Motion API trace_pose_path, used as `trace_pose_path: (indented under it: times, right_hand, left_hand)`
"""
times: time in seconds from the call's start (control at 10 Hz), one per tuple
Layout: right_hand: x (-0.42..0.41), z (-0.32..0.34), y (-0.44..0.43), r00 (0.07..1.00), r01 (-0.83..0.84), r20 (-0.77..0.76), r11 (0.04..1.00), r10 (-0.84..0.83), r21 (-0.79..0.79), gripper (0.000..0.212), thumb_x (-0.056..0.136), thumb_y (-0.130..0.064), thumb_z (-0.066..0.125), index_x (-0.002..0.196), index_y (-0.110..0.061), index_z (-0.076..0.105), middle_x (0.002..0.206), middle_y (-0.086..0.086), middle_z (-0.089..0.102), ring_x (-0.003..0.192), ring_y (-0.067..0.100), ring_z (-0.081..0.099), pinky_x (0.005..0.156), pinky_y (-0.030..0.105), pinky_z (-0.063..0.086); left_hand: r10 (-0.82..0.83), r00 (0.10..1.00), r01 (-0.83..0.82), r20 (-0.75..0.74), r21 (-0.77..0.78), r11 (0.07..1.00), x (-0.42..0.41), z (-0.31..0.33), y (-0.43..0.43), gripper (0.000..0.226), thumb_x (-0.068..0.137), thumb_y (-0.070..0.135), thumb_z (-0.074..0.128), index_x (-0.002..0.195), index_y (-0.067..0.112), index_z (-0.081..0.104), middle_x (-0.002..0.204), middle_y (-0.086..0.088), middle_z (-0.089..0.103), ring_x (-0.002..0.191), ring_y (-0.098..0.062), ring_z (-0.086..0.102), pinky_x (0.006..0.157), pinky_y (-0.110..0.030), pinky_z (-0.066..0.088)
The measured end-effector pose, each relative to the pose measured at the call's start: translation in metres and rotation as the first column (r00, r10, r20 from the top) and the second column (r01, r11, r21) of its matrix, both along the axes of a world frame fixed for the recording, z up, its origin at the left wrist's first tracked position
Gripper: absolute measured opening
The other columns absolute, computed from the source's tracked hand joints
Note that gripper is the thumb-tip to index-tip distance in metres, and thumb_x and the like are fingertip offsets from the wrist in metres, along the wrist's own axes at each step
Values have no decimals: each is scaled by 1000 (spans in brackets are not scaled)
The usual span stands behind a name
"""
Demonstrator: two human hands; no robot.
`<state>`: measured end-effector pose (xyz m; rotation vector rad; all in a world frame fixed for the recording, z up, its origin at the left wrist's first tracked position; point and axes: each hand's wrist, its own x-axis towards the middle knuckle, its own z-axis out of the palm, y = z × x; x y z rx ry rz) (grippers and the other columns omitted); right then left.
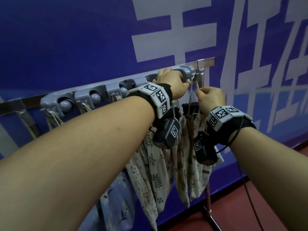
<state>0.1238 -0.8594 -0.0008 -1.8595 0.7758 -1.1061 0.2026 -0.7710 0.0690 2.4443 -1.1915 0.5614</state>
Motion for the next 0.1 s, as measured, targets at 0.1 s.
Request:
trace_pose_path:
  times: [0.1]
  right_hand:
    - [-12, 1, 15, 1000, 5, 13, 999, -6, 47, 32, 93, -27, 53, 120, -14, 63, 120, 7, 65, 110, 23, 59, 89, 31, 45]
  left_hand:
    - [-164, 981, 147, -100, -157, 977, -8, -1, 20, 28, 92, 34, 60, 116, 21, 62, 121, -3, 60, 118, -23, 53, 98, -37, 45]
